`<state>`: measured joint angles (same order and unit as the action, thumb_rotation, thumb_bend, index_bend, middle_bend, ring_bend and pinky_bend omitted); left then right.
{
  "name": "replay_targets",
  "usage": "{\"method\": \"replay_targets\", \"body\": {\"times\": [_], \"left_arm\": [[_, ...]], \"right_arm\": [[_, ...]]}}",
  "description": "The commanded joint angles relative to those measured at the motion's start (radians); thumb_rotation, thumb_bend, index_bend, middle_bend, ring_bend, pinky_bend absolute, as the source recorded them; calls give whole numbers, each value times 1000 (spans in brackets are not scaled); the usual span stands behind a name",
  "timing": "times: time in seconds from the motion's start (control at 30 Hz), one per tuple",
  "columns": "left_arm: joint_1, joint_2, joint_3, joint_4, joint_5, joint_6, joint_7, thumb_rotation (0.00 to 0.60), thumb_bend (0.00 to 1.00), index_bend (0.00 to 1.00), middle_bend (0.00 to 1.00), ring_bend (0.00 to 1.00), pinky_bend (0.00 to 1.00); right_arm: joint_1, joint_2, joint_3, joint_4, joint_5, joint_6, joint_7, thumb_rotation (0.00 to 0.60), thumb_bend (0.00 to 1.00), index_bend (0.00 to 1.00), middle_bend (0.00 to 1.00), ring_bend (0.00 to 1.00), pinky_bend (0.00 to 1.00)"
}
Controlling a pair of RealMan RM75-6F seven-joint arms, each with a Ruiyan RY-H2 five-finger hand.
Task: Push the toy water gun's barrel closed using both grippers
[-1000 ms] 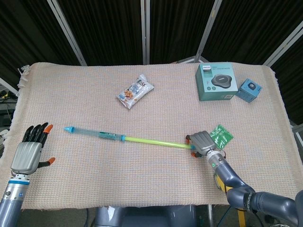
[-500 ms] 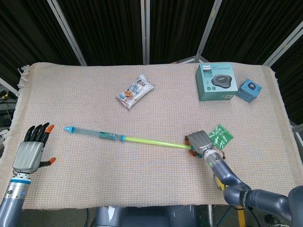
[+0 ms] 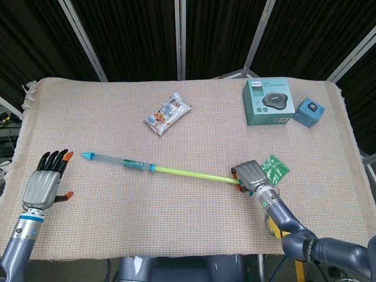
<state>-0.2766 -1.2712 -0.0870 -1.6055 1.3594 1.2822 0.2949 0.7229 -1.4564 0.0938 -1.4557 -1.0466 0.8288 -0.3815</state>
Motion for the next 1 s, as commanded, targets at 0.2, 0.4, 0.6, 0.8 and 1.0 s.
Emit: {"method": "replay_targets", "body": {"times": [0.2, 0.4, 0.6, 0.8, 1.0], "left_arm": [[-115, -106, -32, 169, 46, -107, -79, 600, 0, 56, 723, 666, 814], [-201, -202, -53, 351, 81, -168, -182, 600, 0, 187, 875, 817, 1000], [-276, -264, -77, 469, 13, -297, -222, 600, 16, 284, 889, 827, 1000], [-314, -309, -71, 572, -6, -354, -225, 600, 44, 333, 889, 827, 1000], [-336, -351, -70, 650, -29, -392, -242, 600, 140, 380, 889, 827, 1000]], "right_arm": [[0, 39, -6, -53, 9, 19, -34, 600, 465, 644, 1000, 1000, 1000], [-1, 48, -14, -57, 16, 24, -44, 600, 467, 648, 1000, 1000, 1000], [0, 60, -17, -61, 8, 22, -37, 600, 468, 651, 1000, 1000, 1000], [2, 64, -16, -65, 11, 24, -38, 600, 468, 652, 1000, 1000, 1000], [4, 64, -16, -62, 20, 26, -42, 600, 469, 652, 1000, 1000, 1000]]}}
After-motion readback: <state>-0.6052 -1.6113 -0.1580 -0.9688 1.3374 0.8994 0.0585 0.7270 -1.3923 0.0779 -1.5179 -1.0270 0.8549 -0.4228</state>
